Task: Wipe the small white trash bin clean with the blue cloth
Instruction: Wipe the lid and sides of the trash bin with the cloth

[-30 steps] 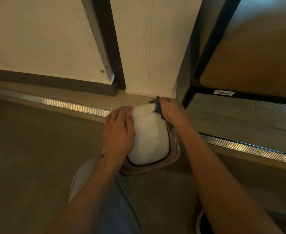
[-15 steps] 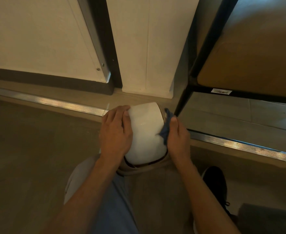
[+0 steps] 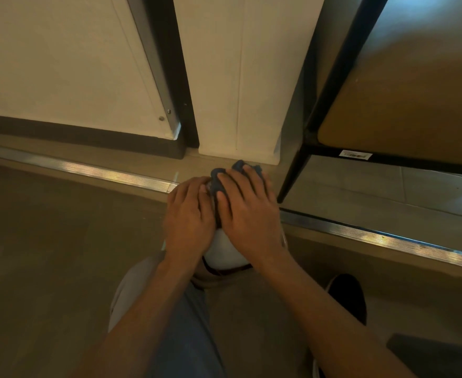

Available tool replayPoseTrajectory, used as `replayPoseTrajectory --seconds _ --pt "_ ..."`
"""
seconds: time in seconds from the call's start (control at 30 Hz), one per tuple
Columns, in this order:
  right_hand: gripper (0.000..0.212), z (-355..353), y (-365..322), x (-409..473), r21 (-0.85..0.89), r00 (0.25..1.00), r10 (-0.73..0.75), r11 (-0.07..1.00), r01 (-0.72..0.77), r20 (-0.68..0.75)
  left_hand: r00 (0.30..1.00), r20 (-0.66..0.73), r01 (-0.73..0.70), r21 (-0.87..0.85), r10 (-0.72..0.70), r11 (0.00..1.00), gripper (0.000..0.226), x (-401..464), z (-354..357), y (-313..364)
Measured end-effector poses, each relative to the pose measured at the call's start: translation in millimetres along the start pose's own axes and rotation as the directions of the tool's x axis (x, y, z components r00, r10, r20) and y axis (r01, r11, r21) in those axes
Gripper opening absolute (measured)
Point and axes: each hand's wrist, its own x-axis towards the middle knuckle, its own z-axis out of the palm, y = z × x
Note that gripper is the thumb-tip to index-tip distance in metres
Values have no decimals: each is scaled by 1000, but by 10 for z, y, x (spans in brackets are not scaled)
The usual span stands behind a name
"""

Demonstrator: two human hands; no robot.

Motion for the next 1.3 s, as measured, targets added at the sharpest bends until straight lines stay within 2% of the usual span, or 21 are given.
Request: replayPoseTrajectory --seconds 0.1,0.13,0.2,0.23,0.27,0.3,0.4,0.47,0.53,0.6,0.67,0.73,0.8,0.83,0.9,0.97,1.03,1.07,1.17,1.23,1.3 --pt "35 -86 93 243 24 987 158 987 -158 24 998 -29 50 8 -49 999 39 -21 -8 6" --pt "34 -135 135 380 28 968 233 971 -237 96 998 -32 58 8 -58 998 38 -28 -9 12" --pt "38 -152 218 658 9 874 354 926 -379 332 997 -27 77 0 -77 997 38 -31 -14 27" --pt "40 -141 233 761 0 831 358 918 -396 425 996 -28 89 -7 -89 996 38 -20 -12 30" --pt "40 -125 230 813 -19 825 334 930 -366 456 995 -33 99 -18 -99 995 37 -14 -11 27" --pt "39 -113 206 807 -47 845 292 952 -304 449 994 -40 104 -30 -106 994 37 -9 -10 28" --pt "34 -86 135 430 -46 982 69 997 -61 174 994 -52 94 -35 -96 995 37 -13 8 27" --pt "36 -60 190 117 27 1000 -8 1000 8 10 995 -50 90 -30 -92 995 37 -16 24 9" --pt "41 -47 230 -135 121 997 37 992 -28 -68 995 -44 91 -20 -92 996 38 -31 30 -4" --pt "41 -89 194 -208 315 957 286 914 -256 -52 995 -46 87 -14 -87 996 39 -40 24 -7" --pt "34 -107 234 -139 489 853 517 727 -482 72 996 -44 77 -11 -78 997 37 -48 15 -6" --pt "34 -125 410 91 553 756 588 543 -632 288 997 -44 67 -2 -67 998 35 -49 17 -5" --pt "38 -140 604 329 492 657 556 438 -753 510 996 -40 80 -12 -80 997 36 -42 19 8" --pt "39 -142 635 411 469 635 532 428 -773 560 995 -38 91 -18 -92 996 36 -38 19 8" --pt "44 -67 594 404 489 671 523 460 -741 526 993 -39 108 -29 -109 994 34 -22 18 -5" --pt "44 -57 445 118 585 737 563 474 -658 374 993 -39 107 -27 -108 994 35 -3 10 -8" --pt "38 -74 328 -306 649 754 615 480 -590 230 995 -28 98 -5 -98 995 37 -8 8 1" --pt "40 -71 292 -486 640 740 642 486 -595 200 995 -29 91 5 -90 996 38 -10 11 -3" --pt "49 -43 218 -763 554 638 751 463 -692 170 996 -37 79 -7 -79 997 38 -16 12 -26" --pt "45 -131 206 -663 534 595 765 405 -742 247 997 -33 73 -25 -73 997 38 -17 10 -38" --pt "34 -242 290 -386 535 548 723 291 -793 420 997 -26 69 -37 -70 997 39 -22 4 -43"
